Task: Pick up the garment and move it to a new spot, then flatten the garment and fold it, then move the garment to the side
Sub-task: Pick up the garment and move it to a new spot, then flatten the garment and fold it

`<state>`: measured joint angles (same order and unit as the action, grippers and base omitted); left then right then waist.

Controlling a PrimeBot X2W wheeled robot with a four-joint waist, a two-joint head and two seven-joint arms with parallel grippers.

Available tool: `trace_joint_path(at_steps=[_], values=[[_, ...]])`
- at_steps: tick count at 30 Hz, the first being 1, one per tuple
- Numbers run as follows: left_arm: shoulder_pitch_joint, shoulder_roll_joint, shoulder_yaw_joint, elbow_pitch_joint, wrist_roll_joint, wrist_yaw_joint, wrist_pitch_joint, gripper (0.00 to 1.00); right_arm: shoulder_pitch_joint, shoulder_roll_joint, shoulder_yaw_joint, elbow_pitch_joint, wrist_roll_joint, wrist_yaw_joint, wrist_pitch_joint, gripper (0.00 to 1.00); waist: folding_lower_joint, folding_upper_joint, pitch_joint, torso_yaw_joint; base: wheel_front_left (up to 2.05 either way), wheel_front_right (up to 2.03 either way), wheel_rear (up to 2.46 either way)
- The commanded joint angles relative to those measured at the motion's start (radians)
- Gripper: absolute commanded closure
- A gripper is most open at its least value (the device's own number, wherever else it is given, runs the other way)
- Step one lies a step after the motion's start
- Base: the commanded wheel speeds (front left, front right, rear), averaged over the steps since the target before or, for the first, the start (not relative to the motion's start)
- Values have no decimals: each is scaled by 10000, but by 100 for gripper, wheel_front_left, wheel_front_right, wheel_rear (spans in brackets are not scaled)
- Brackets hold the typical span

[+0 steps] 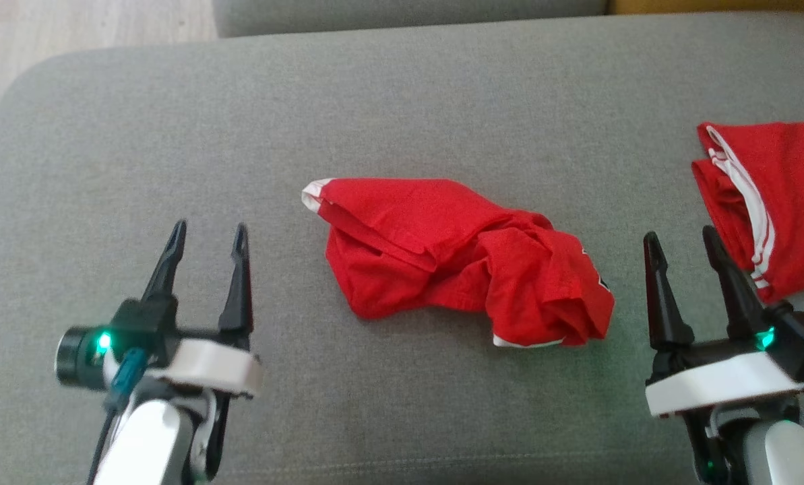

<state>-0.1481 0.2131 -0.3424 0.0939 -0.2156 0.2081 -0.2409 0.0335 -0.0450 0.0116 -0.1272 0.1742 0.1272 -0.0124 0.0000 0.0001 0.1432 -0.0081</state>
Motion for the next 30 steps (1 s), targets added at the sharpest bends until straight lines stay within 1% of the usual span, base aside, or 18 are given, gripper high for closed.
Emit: trace_joint_path(at_steps=[1, 6, 14, 30], values=[[-186, 279, 445, -446, -77, 68, -126, 0, -84, -53, 150, -401, -109, 35, 62, 0, 0, -1, -121, 80, 0, 0, 0], [414, 494, 489, -665, -126, 150, -57, 0, 172, -53, 140, -478, -206, 35, 253, 0, 0, -1, -370, 84, 0, 0, 0], [1121, 594, 379, -919, -211, 264, 105, 0, 597, -53, 160, -500, -109, 35, 465, 0, 0, -1, -787, -23, 0, 0, 0], [1285, 674, 259, -1116, -279, 327, 177, 0, 727, -53, 222, -554, -41, 35, 552, 0, 0, -1, -814, -39, 0, 0, 0]])
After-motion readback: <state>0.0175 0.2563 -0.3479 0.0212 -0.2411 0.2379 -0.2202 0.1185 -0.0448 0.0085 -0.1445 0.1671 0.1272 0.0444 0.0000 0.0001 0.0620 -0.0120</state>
